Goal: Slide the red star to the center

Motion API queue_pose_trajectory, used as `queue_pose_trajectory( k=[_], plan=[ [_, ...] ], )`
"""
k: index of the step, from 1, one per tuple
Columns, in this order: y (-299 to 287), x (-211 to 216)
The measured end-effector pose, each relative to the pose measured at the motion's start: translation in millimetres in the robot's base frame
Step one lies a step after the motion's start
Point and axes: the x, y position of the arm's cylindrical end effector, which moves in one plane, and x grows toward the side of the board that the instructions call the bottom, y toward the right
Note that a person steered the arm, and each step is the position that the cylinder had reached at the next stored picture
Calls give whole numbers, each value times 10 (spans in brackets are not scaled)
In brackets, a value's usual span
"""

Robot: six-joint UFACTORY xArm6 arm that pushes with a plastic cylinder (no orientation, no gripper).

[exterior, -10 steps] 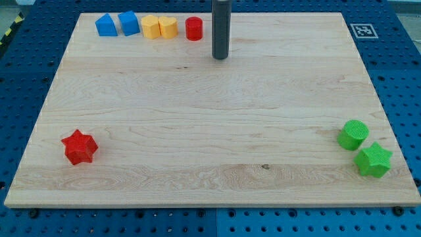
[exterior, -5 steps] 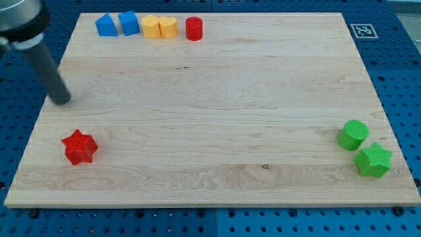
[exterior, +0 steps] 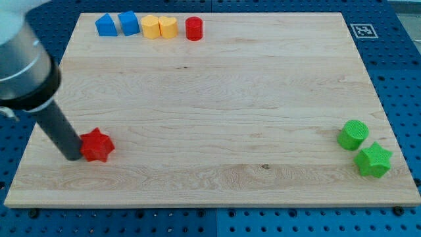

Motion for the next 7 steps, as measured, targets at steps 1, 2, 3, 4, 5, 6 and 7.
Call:
queue_pose_trajectory(
  k=[1, 2, 3, 4, 5, 6, 7],
  plan=[
    [257, 1],
    [531, 1],
    [859, -63],
    [1111, -230],
    [1416, -376],
    [1760, -524],
    [2157, -727]
  ],
)
